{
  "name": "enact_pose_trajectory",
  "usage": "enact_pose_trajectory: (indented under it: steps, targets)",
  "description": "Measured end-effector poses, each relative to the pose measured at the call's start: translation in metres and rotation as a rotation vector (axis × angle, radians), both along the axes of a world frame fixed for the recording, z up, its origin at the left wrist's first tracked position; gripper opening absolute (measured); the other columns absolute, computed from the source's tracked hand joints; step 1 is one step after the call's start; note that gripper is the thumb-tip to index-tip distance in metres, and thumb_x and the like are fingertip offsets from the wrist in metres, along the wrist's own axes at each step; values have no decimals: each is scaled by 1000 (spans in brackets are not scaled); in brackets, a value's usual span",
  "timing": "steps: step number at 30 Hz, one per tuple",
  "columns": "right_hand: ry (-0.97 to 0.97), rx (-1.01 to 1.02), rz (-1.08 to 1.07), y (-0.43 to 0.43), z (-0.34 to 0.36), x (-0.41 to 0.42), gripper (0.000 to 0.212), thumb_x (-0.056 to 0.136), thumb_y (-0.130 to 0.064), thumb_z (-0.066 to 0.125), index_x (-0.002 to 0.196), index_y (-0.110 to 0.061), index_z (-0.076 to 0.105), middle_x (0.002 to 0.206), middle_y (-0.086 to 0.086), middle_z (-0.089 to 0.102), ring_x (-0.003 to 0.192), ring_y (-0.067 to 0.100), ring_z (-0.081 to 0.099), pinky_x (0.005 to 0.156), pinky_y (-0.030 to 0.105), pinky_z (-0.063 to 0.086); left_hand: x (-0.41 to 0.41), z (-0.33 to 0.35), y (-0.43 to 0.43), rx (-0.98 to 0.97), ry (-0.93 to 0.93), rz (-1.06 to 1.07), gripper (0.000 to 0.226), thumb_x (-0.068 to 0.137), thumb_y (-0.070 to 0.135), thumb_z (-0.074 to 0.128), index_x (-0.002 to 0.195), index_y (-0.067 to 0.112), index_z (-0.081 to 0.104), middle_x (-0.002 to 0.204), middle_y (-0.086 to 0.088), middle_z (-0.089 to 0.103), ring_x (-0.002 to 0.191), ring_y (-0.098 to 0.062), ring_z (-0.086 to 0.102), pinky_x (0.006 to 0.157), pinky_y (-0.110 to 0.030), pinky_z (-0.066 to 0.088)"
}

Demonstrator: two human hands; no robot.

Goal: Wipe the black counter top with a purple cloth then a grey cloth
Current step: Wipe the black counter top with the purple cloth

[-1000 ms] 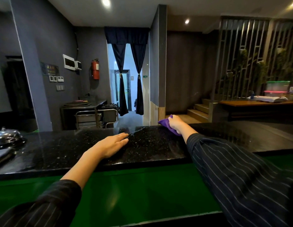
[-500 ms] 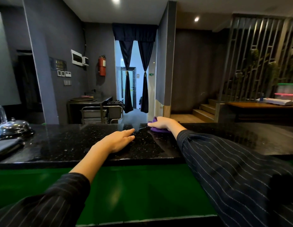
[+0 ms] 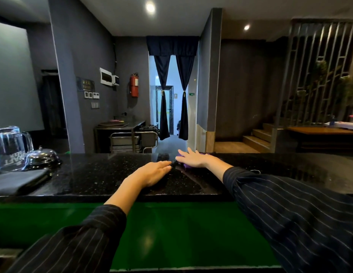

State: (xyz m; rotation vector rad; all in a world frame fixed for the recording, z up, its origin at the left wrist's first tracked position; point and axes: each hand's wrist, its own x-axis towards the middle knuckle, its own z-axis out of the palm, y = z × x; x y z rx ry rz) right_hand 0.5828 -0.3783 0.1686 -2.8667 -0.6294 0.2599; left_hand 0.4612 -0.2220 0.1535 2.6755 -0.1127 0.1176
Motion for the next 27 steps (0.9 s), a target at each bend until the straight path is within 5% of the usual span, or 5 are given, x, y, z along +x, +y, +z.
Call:
enact_pose_trajectory:
  steps: [6,14,20,27]
  targets:
    - [-79,-15,-129,4,-6,5,87,93,-68,29,156,-17,0,163,13,-7,151,33,2,119,57,6,6,0,2,24,2,-5,46,100,35,34,144,21,37,154,-2,33,143,-21,28,119,-37,18]
    - [-113,37,149,-11,-4,-29,59,103,-48,13,153,-19,21,162,5,17,149,26,15,117,59,8,-13,10,4,57,-217,-41,36,98,27,39,119,11,64,135,-9,55,127,-27,49,109,-39,35]
    - [-94,122,-85,-40,-4,-21,85,89,-68,42,150,-9,30,159,13,13,143,34,28,115,49,27,-39,-5,30,195,-121,-36,42,99,33,36,140,24,45,149,1,42,139,-18,37,116,-35,26]
    - [-129,-9,-163,3,-8,-25,84,91,-72,23,156,-19,15,162,18,12,149,36,10,119,53,6,-37,-2,23,245,-76,-10,45,100,36,31,144,29,35,155,-1,31,143,-20,29,117,-36,22]
